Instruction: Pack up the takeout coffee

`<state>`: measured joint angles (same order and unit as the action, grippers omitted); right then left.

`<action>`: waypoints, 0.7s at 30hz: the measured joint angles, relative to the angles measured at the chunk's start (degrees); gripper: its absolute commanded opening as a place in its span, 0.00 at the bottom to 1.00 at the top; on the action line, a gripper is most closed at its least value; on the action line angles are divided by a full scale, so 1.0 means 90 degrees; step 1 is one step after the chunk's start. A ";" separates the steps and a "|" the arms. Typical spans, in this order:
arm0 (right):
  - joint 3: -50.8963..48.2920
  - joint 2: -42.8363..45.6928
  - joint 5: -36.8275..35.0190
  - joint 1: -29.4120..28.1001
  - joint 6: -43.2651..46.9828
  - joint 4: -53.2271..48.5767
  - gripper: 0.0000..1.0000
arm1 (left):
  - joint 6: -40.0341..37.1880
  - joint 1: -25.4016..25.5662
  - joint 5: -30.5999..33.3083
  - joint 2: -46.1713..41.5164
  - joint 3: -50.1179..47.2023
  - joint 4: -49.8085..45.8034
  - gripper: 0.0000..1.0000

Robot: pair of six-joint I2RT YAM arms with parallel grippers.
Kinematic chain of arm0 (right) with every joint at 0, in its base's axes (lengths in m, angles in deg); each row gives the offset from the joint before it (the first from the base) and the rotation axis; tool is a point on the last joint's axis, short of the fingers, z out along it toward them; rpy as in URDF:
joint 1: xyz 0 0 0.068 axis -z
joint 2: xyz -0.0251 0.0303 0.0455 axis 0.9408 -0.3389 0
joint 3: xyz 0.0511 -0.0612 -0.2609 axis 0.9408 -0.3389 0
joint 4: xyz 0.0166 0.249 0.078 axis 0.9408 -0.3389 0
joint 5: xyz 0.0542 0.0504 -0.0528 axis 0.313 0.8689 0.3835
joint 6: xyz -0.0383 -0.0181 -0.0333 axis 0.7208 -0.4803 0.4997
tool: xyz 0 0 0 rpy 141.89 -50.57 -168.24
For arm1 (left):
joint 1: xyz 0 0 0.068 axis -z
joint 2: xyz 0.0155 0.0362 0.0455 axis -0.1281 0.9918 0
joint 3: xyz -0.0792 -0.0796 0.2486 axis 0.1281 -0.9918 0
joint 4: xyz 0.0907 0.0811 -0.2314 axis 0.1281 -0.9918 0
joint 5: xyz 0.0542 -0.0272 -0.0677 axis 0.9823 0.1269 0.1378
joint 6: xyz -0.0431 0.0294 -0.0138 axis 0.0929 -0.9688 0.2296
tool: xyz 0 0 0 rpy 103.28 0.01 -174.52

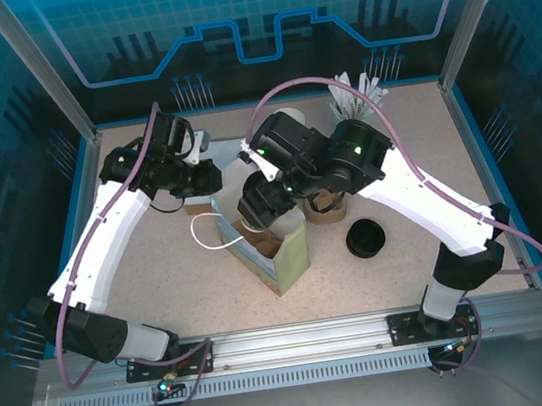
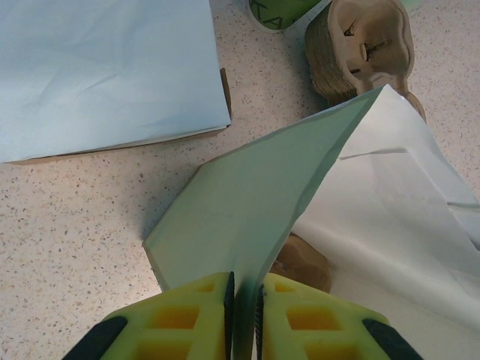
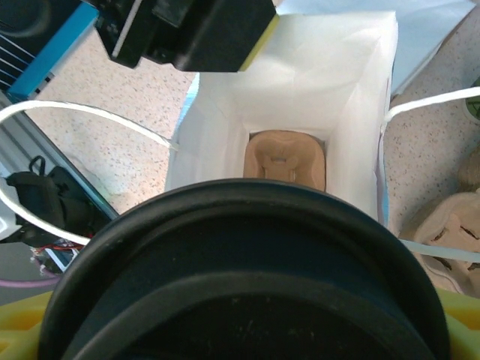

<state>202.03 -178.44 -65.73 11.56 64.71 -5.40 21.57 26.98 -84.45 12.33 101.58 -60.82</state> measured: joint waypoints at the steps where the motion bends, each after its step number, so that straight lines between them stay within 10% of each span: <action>1: 0.0002 -0.0044 -0.0010 0.0000 0.0000 -0.0029 0.78 | 0.0002 0.0007 0.0000 0.0000 -0.0002 0.0002 0.17; 21: 0.0119 -0.0933 -0.0007 -0.0138 0.0029 -0.0614 0.77 | 0.0017 0.0090 0.0000 0.0000 -0.0087 0.0182 0.17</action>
<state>203.11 -186.83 -65.80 10.31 64.97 -10.93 21.72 27.79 -84.45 12.33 100.79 -59.18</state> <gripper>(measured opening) 0.837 0.174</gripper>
